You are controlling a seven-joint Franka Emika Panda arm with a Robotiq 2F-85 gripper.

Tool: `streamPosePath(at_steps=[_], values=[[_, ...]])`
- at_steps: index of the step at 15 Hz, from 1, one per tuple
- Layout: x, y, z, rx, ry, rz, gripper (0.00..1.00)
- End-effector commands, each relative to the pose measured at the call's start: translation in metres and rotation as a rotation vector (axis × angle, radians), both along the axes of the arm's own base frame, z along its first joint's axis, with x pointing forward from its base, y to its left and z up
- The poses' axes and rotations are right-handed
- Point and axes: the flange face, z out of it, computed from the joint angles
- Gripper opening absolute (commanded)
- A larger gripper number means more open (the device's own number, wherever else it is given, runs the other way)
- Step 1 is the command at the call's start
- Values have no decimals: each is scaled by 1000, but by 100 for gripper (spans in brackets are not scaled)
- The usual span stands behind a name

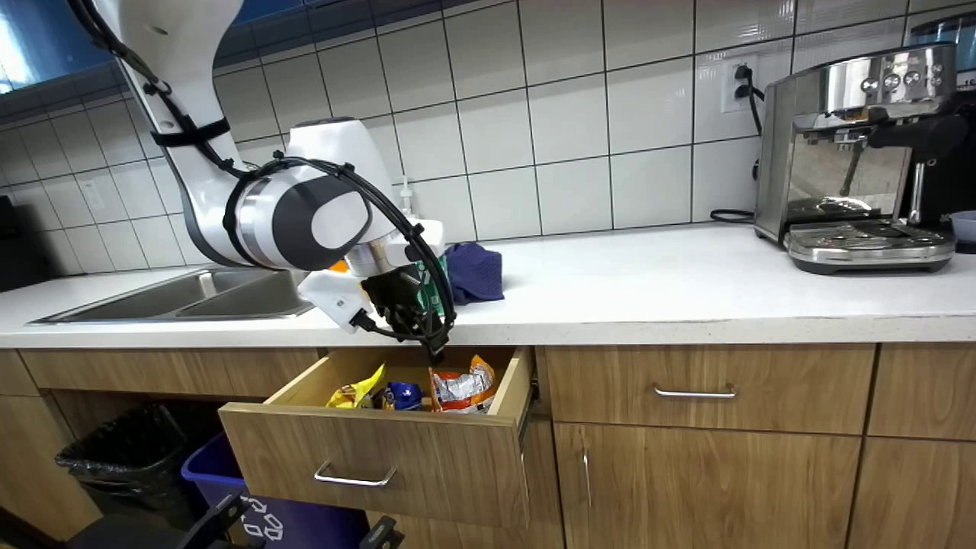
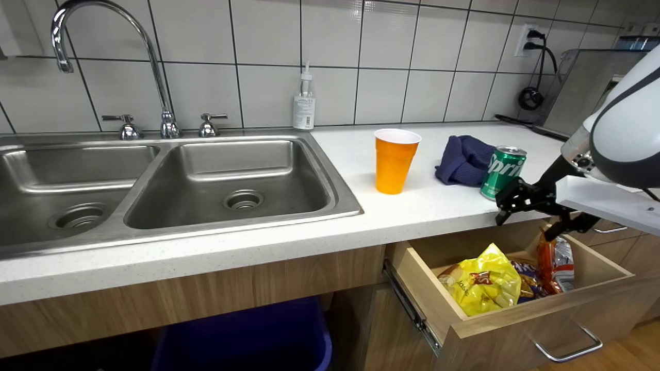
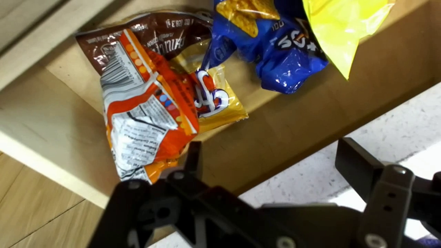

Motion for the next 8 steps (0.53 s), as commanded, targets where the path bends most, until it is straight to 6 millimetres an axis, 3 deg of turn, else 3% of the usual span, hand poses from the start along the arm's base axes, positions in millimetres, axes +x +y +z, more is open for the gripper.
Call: streamPosePath(at_steps=[1, 8], values=[[-2, 2, 36, -27, -3, 30, 100], [-8, 13, 70, -35, 62, 96, 100]])
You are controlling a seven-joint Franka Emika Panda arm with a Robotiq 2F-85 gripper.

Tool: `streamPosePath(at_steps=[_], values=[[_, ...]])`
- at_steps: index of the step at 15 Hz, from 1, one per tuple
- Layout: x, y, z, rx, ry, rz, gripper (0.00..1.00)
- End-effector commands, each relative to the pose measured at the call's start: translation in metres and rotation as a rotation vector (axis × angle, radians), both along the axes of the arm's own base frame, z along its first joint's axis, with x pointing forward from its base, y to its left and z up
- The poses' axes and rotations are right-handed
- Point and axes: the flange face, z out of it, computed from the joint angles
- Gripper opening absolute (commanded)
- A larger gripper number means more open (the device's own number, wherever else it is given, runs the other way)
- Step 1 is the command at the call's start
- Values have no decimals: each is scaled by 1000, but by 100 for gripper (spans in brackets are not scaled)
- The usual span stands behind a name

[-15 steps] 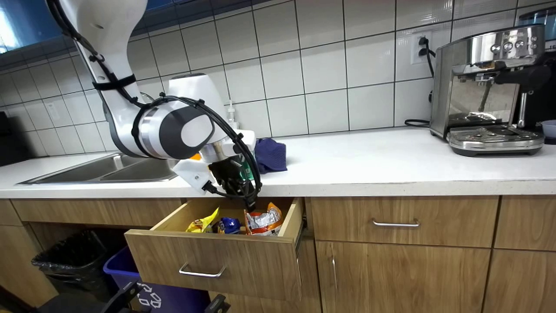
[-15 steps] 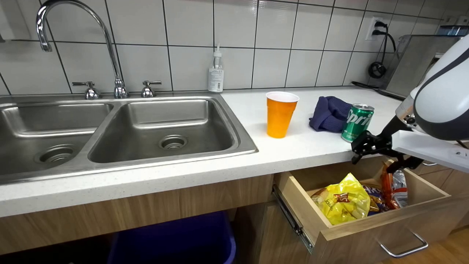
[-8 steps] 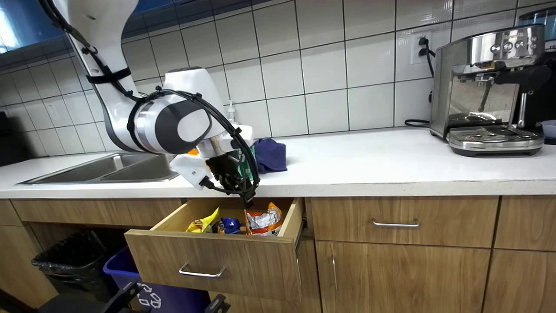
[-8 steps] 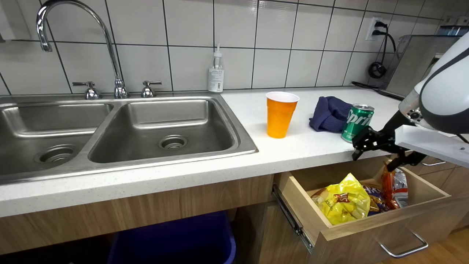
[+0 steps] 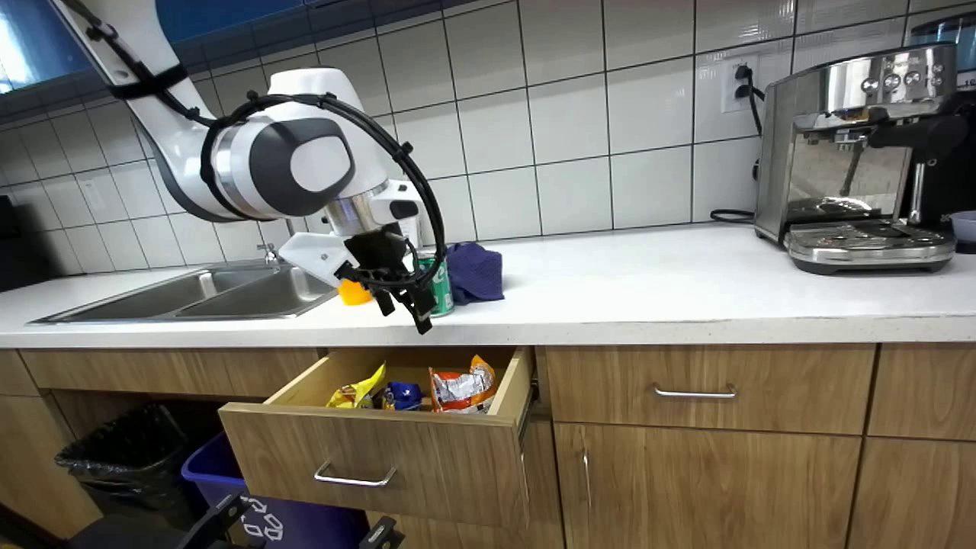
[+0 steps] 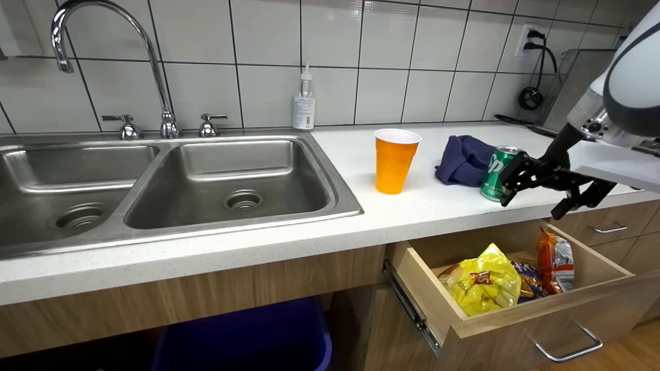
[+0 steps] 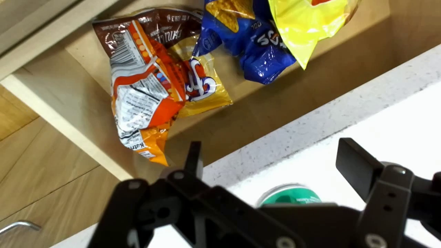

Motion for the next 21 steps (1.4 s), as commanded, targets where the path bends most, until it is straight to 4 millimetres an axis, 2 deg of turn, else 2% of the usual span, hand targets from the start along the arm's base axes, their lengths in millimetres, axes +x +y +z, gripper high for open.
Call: streamPosePath(at_steps=[1, 11, 12, 13, 21], values=[[-13, 0, 23, -6, 42, 42, 100], [-51, -14, 42, 26, 211, 119, 100], [-52, -18, 43, 16, 216, 120, 100], [-43, -14, 34, 27, 204, 85, 100], [-46, -18, 37, 21, 210, 97, 100]])
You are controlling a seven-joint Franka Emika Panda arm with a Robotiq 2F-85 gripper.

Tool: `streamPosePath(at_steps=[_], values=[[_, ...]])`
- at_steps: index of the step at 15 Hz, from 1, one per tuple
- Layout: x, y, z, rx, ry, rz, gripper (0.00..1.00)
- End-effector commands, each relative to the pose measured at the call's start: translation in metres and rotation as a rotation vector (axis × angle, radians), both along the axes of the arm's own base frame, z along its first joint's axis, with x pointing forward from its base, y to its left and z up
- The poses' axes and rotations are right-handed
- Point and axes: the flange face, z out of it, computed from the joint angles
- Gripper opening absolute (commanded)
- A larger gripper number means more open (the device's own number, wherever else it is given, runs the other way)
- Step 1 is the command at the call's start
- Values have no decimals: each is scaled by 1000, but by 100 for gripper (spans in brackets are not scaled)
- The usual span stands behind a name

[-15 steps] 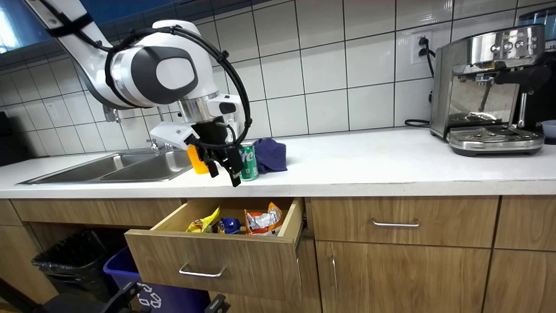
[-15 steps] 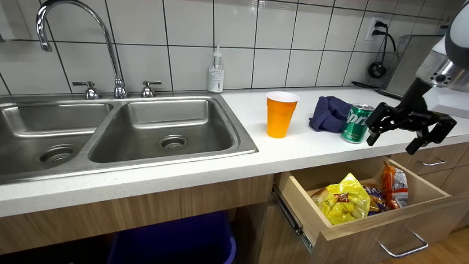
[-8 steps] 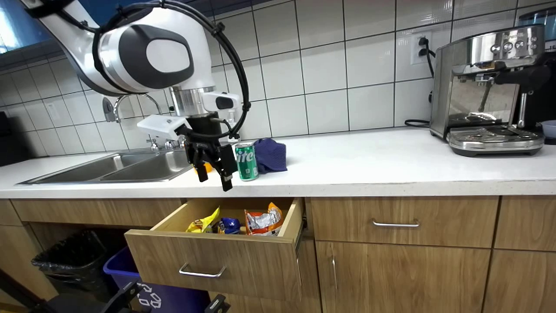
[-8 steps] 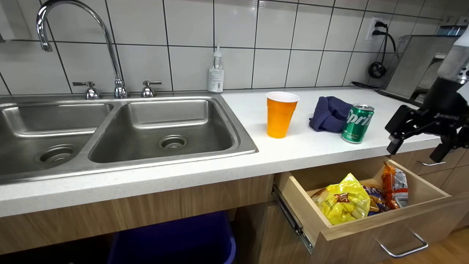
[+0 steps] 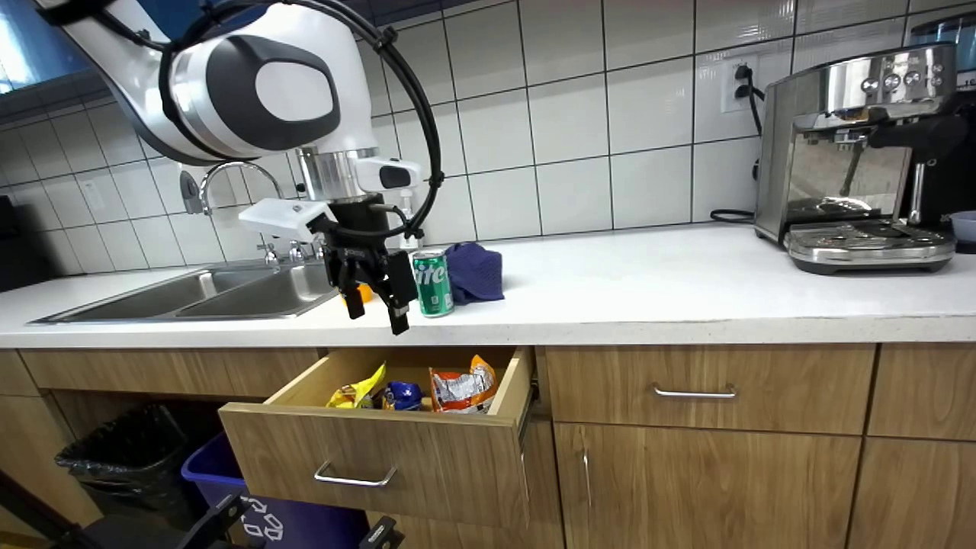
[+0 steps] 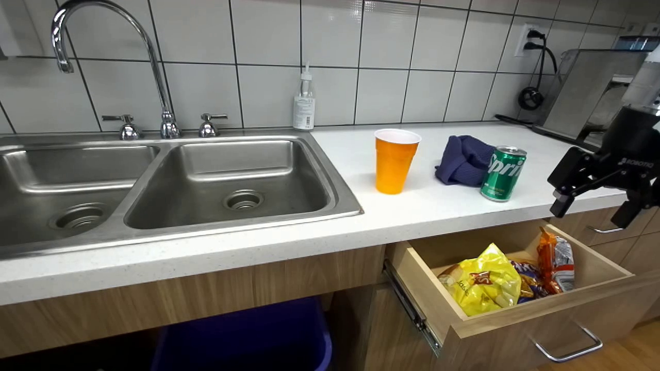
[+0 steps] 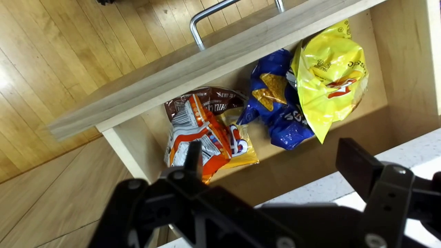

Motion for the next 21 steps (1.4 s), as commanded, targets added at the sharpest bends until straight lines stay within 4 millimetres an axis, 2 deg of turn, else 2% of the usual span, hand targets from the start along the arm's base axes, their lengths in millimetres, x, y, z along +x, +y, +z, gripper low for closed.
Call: streamPosePath(at_steps=[1, 10, 21], values=[[0, 0, 0, 0, 1, 0, 100], [-8, 15, 1, 29, 67, 80, 100], [-27, 7, -2, 43, 211, 198, 100]])
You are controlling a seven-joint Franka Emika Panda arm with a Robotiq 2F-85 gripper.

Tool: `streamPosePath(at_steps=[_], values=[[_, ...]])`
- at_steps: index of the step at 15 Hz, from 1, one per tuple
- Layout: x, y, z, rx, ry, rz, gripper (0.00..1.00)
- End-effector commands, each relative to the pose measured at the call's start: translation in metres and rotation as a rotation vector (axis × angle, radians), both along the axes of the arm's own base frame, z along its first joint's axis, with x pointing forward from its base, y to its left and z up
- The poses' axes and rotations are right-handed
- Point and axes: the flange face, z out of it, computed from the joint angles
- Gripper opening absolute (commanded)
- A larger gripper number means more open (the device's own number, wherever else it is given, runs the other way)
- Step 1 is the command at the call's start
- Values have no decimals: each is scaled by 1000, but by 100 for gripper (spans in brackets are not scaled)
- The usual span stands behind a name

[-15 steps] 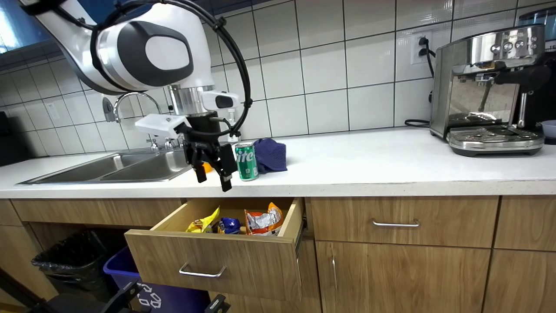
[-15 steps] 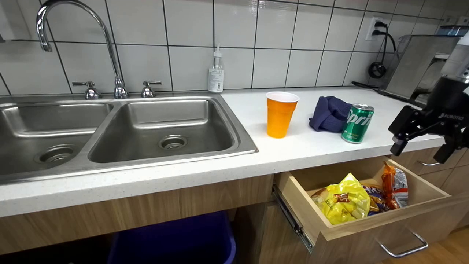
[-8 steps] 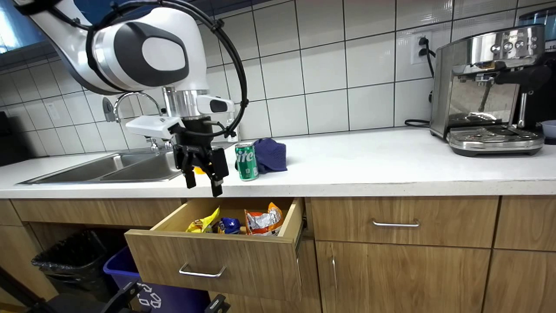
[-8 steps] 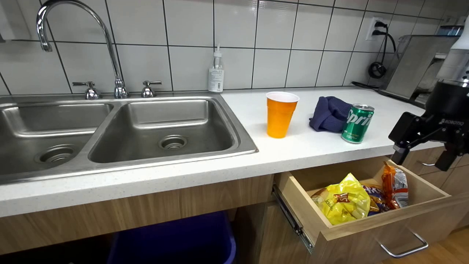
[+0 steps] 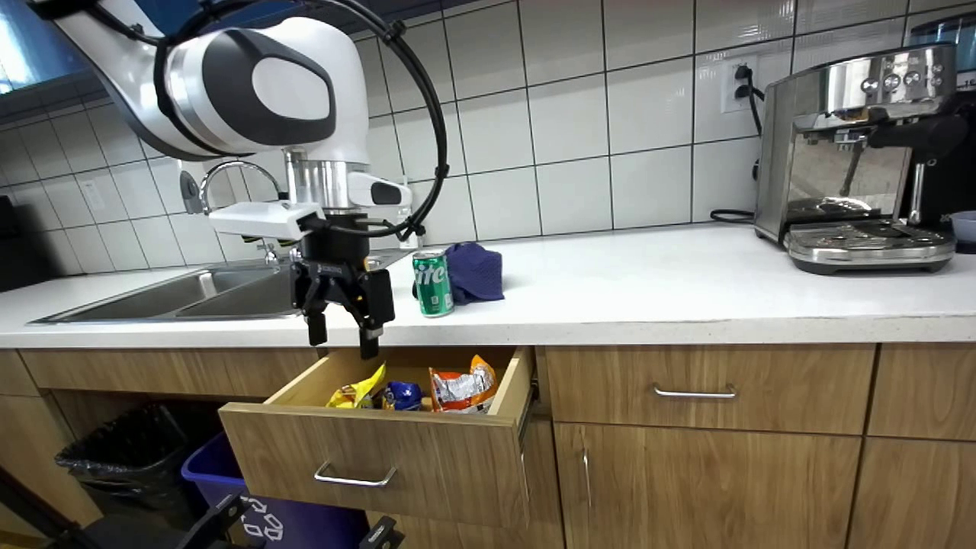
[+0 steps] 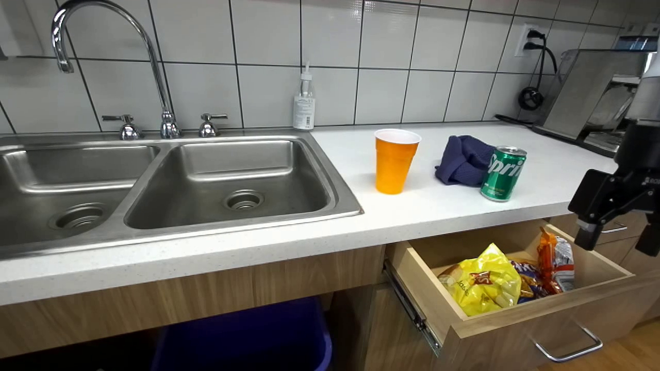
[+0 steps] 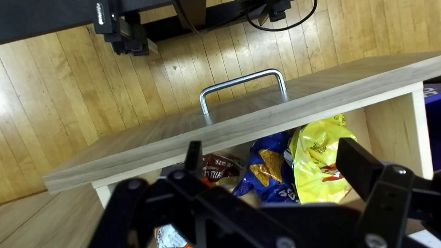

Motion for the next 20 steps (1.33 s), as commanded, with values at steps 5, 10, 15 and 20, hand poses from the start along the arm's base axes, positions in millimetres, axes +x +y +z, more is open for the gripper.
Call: streamPosePath(at_steps=[5, 10, 15, 20], values=[[-8, -5, 11, -21, 39, 70, 100], [-11, -6, 1, -38, 80, 89, 100], [-12, -6, -8, -53, 100, 117, 100], [-13, -8, -31, -47, 133, 123, 100]])
